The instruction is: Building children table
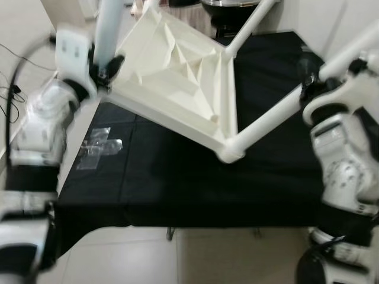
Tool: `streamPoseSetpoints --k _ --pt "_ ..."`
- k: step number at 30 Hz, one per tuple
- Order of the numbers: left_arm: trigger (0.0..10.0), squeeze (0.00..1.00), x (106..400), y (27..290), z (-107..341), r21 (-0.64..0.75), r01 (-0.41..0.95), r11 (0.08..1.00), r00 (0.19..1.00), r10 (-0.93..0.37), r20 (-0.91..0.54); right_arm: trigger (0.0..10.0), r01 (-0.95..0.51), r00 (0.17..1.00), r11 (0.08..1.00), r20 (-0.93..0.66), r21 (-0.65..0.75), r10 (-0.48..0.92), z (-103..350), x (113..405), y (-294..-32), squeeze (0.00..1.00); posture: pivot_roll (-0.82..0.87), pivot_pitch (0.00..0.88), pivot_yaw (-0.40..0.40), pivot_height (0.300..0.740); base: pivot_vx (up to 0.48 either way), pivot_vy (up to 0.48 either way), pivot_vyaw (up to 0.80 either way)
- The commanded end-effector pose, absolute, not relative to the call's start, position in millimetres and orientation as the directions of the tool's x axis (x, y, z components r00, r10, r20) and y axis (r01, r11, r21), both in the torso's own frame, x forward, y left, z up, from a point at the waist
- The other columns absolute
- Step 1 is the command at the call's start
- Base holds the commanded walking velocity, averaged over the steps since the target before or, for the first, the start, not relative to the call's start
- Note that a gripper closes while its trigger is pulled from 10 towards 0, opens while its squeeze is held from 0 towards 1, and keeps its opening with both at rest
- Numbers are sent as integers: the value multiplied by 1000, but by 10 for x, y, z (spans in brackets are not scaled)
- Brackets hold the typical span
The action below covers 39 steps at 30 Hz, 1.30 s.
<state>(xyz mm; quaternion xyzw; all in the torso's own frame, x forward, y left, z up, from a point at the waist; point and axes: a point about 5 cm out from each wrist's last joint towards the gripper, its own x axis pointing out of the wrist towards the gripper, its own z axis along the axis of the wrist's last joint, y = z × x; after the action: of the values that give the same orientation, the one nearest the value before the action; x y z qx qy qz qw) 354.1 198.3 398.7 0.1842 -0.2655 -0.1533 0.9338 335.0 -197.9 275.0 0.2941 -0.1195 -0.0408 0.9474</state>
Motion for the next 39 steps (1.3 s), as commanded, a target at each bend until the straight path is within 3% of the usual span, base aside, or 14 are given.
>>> streamPoseSetpoints --k 1,3,6,7,13,18,19,22,23,26,27,29,30,39 --pt "10000 0 2736 1726 5139 372 302 878 323 -461 826 0 90 952 826 -292 557 94 1677 3462 -1370 0 -5 87 89 740 0 0 0" --pt "10000 0 2596 1532 5429 431 342 835 257 -525 812 0 97 908 759 -369 644 198 1470 3450 -908 0 12 93 100 740 0 0 0" --pt "10000 0 2566 1450 5506 445 385 809 234 -552 800 0 115 892 744 -397 658 214 1408 3453 -771 0 28 96 109 740 0 0 0" --pt "10000 1000 2568 1380 5554 447 428 785 231 -574 786 0 155 888 736 -420 659 189 1350 3484 -722 0 39 103 119 740 0 0 0" --pt "10000 1000 2632 1265 5559 420 528 738 244 -606 757 0 286 880 711 -470 642 70 1210 3572 -845 0 57 124 145 740 0 0 0" --pt "10000 1000 2758 1199 5405 390 632 670 276 -665 694 0 492 847 626 -498 605 -185 1130 3680 -1452 0 74 153 156 740 0 0 0" --pt "10000 820 2771 1186 5364 388 652 651 274 -680 680 0 527 834 608 -498 593 -238 1137 3688 -1600 0 72 157 157 740 0 0 0" --pt "10000 820 2776 1179 5345 385 667 638 271 -689 672 0 546 826 599 -497 586 -266 1140 3694 -1676 0 72 157 157 740 0 0 0" --pt "10000 0 2786 1172 5308 378 679 629 272 -693 667 0 582 803 591 -510 559 -309 1099 3676 -1787 0 71 163 155 740 0 0 0" --pt "10000 0 2791 1161 5249 358 701 616 271 -695 666 0 637 760 582 -536 505 -367 1011 3635 -1948 0 70 163 154 740 0 0 0" --pt "10000 0 2782 1156 5222 352 709 611 269 -696 666 3804 648 750 593 -540 479 -383 988 3633 -1992 0 70 166 152 740 0 0 0" --pt "10000 0 2771 1151 5188 346 720 602 266 -699 664 3804 663 733 604 -548 443 -402 964 3622 -2043 0 65 169 148 740 0 0 0" --pt "10000 0 2757 1154 5148 338 729 595 265 -700 663 10000 676 718 615 -548 406 -428 958 3617 -2107 1000 61 172 145 740 0 0 0" --pt "10000 0 2708 1183 4972 315 762 566 258 -711 654 10000 751 632 608 -549 259 -547 913 3533 -2397 1000 51 182 122 740 0 0 0"
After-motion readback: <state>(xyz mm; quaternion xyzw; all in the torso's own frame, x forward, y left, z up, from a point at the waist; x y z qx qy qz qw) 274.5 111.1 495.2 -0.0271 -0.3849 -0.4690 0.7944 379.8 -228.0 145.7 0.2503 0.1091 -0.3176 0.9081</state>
